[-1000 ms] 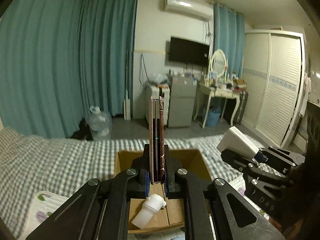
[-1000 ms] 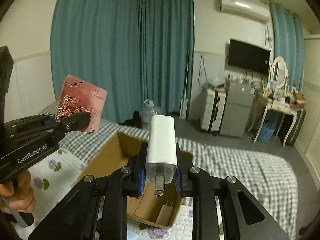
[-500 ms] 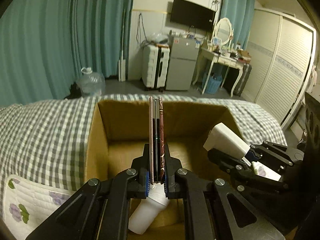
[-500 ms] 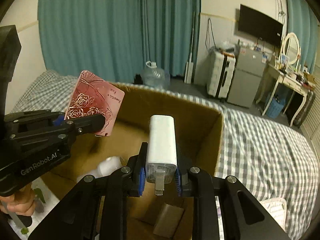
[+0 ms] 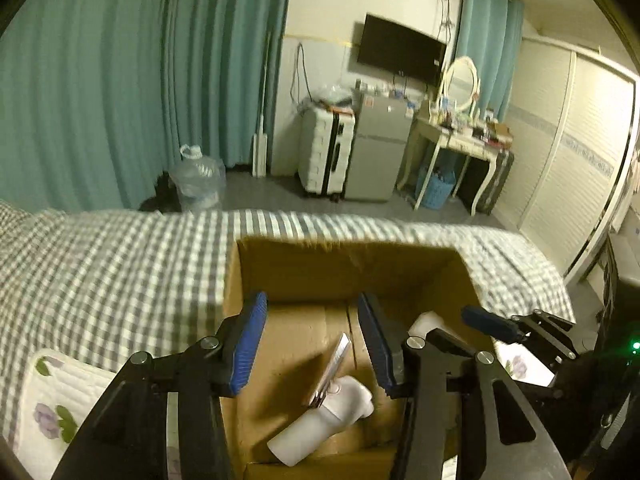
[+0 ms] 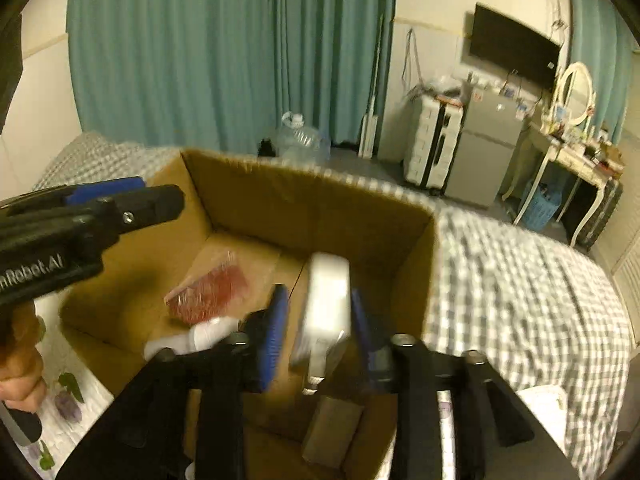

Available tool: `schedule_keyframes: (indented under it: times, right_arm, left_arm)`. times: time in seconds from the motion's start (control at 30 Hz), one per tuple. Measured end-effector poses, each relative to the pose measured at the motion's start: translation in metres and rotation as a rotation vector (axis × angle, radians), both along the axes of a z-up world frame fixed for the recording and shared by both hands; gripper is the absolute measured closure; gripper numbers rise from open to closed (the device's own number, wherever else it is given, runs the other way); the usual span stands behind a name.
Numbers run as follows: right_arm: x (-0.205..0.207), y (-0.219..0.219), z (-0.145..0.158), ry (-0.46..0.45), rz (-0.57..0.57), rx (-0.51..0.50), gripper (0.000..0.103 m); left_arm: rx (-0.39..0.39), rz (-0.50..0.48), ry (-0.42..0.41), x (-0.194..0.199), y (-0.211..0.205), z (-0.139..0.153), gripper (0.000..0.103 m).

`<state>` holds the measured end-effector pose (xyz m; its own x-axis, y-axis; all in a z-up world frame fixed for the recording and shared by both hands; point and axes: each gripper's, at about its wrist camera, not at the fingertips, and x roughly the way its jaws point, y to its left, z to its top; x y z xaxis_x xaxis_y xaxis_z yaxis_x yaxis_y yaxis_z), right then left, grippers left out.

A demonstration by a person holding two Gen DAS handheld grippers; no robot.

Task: Organize rigid objects
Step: 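Open the left tool to drop the card case and withdraw both tools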

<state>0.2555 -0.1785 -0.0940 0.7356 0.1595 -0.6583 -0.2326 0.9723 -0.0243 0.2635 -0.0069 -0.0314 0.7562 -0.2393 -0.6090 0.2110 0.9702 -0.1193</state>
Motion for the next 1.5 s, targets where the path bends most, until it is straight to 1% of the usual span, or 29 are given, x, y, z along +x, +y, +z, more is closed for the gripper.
schedule_keyframes:
  times: [0.03,0.23,0.3,0.37,0.5,0.57,0.63,0.7,0.73,0.77,0.9,0.97,1.03,1.17,1.23,1.37,1.43,1.5]
  right_arm:
    - [-0.004,-0.002,0.008,-0.018,-0.007,0.006,0.054]
    - [-0.028,-0.006,0.055,-0.095,-0.026,0.019,0.053]
    - [-0.041,-0.008,0.075,-0.129,-0.034,0.027,0.048]
    - [-0.053,-0.009,0.092,-0.170,-0.040,0.032,0.037]
    - [-0.086,-0.012,0.131,-0.259,-0.060,0.048,0.026]
    - [-0.101,-0.013,0.149,-0.297,-0.065,0.052,0.014]
    - [-0.116,-0.015,0.166,-0.335,-0.069,0.058,0.008]
    - [-0.136,-0.015,0.183,-0.377,-0.067,0.059,0.006]
    - [-0.142,-0.014,0.188,-0.390,-0.066,0.056,0.004]
    - [-0.153,-0.014,0.195,-0.412,-0.067,0.046,0.000]
    - [-0.184,-0.012,0.215,-0.469,-0.064,0.011,0.000]
    - [-0.197,-0.013,0.221,-0.483,-0.066,0.003,0.000]
    - [-0.209,-0.018,0.223,-0.491,-0.072,0.007,0.000]
    - [-0.232,-0.028,0.216,-0.480,-0.087,0.033,0.000]
    - [-0.239,-0.031,0.210,-0.463,-0.092,0.055,0.000]
    - [-0.250,-0.033,0.200,-0.445,-0.099,0.078,0.000]
    - [-0.251,-0.033,0.195,-0.444,-0.102,0.081,0.000]
    - [-0.251,-0.033,0.188,-0.435,-0.099,0.083,0.000]
  left_arm:
    - [0.001,0.002,-0.008,-0.002,0.001,0.006,0.052]
    - [0.015,0.028,-0.099,-0.037,0.008,0.053,0.047]
    - [0.023,0.034,-0.128,-0.048,0.011,0.067,0.047]
    - [0.033,0.036,-0.162,-0.060,0.012,0.082,0.044]
    - [0.054,0.043,-0.225,-0.087,0.013,0.112,0.042]
    - [0.049,0.037,-0.245,-0.102,0.015,0.124,0.042]
    - [0.038,0.037,-0.270,-0.116,0.017,0.137,0.042]
    - [0.041,0.054,-0.307,-0.133,0.019,0.151,0.041]
    - [0.043,0.065,-0.326,-0.141,0.020,0.158,0.039]
    - [0.042,0.071,-0.339,-0.147,0.020,0.163,0.037]
    - [0.035,0.084,-0.382,-0.174,0.021,0.181,0.037]
    - [0.020,0.075,-0.403,-0.186,0.022,0.183,0.036]
    - [0.025,0.078,-0.422,-0.197,0.021,0.182,0.036]
    - [0.036,0.072,-0.440,-0.217,0.020,0.172,0.035]
    - [0.016,0.073,-0.440,-0.224,0.021,0.167,0.035]
    - [-0.056,0.076,-0.443,-0.238,0.030,0.150,0.035]
    - [-0.061,0.089,-0.432,-0.240,0.032,0.139,0.035]
    - [-0.044,0.100,-0.404,-0.238,0.032,0.127,0.035]
